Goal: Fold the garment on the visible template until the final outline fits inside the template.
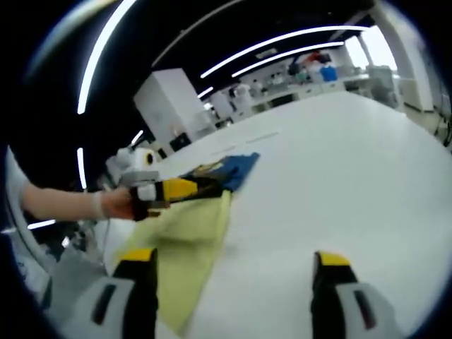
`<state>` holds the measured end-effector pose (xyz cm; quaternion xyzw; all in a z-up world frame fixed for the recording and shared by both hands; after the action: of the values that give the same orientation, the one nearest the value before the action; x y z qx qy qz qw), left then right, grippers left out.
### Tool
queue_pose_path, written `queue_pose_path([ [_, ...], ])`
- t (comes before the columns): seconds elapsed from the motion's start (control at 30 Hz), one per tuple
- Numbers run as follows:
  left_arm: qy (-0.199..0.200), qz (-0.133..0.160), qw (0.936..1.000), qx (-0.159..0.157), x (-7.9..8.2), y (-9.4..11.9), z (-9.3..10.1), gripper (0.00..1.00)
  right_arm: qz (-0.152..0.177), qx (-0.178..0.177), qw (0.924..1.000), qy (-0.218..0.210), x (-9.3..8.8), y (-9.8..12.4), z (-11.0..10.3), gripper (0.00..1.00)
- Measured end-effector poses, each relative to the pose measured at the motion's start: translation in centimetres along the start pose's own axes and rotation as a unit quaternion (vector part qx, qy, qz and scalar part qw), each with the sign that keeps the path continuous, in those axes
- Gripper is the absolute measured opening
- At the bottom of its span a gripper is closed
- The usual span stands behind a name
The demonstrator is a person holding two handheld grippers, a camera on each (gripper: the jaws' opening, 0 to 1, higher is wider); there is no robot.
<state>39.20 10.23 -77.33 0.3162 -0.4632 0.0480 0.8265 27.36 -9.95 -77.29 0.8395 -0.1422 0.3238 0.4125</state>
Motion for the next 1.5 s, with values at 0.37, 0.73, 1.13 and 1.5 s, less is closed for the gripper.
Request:
queue_pose_path([
  [0.37,-0.064,-0.037,0.9972,0.014,0.0,3.3,-0.1,0.99,0.000,0.009,0.9996,0.029,1.8,-0.7,-1.1,0.91],
  [0.73,-0.069,-0.015,0.9953,0.067,-0.3,10.4,-1.4,0.96,0.003,0.027,0.9973,0.068,3.9,-1.4,-3.4,0.91],
  [1.13,-0.055,-0.012,0.9894,0.134,-4.5,19.1,-2.2,0.92,-0.017,0.043,0.9930,0.109,3.9,-1.9,-5.2,0.90],
  [1.5,-0.015,-0.018,0.9840,0.176,-8.1,24.4,-3.2,0.90,-0.020,0.048,0.9917,0.118,3.9,-2.0,-5.7,0.90],
])
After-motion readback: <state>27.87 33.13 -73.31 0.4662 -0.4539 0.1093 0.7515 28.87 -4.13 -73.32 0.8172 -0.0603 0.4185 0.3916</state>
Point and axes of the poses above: the point that each gripper's makers call its tool centre point, and the gripper's own axes: y roughly backward along the fingers, z roughly to its right, x roughly out of its top, the point moved 7 cm from there along y, roughly backward along the fingers, and after that the axes turned 11 degrees about -z, right-handed, at the moved point
